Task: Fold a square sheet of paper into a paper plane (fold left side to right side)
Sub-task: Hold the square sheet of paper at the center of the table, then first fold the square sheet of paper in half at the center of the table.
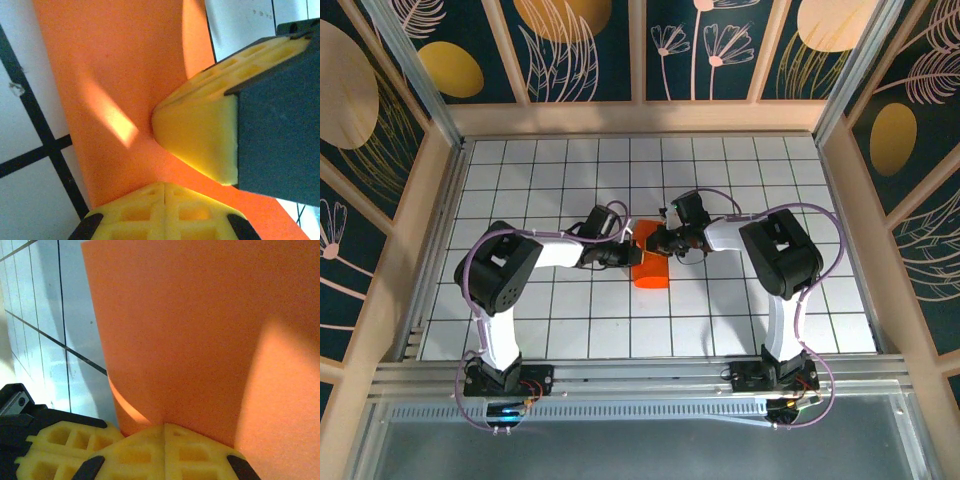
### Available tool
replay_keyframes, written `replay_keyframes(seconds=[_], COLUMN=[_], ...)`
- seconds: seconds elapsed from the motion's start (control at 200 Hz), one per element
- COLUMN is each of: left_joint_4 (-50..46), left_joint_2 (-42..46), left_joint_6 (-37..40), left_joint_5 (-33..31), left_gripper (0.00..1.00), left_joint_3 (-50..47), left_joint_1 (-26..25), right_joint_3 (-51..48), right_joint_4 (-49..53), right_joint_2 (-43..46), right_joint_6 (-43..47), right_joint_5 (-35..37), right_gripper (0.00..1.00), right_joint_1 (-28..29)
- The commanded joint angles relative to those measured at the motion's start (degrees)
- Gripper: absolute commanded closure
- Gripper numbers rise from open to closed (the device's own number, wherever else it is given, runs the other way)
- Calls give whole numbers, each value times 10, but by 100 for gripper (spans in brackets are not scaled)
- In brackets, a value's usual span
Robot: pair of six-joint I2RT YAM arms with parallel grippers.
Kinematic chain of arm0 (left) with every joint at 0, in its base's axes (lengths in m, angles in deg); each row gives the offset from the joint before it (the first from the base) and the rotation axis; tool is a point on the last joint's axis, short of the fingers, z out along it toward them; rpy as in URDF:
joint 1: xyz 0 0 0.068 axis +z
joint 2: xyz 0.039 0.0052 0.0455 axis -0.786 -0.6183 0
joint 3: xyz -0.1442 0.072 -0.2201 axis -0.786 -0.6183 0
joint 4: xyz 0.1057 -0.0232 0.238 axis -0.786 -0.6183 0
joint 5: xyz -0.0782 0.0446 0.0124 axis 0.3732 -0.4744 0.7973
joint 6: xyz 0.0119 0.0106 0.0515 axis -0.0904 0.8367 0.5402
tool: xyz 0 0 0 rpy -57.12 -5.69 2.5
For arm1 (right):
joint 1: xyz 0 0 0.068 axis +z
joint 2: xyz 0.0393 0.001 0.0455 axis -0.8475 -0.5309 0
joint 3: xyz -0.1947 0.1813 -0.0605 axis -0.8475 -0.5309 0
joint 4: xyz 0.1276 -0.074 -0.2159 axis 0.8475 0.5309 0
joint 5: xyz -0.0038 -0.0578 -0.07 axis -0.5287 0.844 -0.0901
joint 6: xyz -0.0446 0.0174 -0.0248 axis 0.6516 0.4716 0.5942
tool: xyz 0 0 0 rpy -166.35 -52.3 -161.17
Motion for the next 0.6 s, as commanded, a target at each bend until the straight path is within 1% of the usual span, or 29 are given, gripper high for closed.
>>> replay_keyframes(seconds=[0.0, 0.185, 0.345, 0.48, 0.595], left_joint_4=[-52, -16, -6, -17, -24], left_joint_2=[11, 40, 62, 82, 102], left_joint_6=[5, -24, -36, -45, -50], left_joint_5=[-6, 16, 11, 2, 12], left_gripper=[97, 97, 97, 97, 97], left_joint_3=[-59, -125, -161, -146, -115], left_joint_1=[-1, -11, -16, -14, -2], right_joint_3=[-21, -35, -35, -32, -35], right_joint_4=[35, 39, 39, 44, 42], right_joint_2=[-13, -14, -12, -11, -7], right_joint_6=[-3, 1, 3, 7, 7], right_joint_5=[38, 44, 44, 44, 45], right_gripper=[100, 100, 100, 100, 100], right_joint_1=[-7, -9, -9, -8, -7])
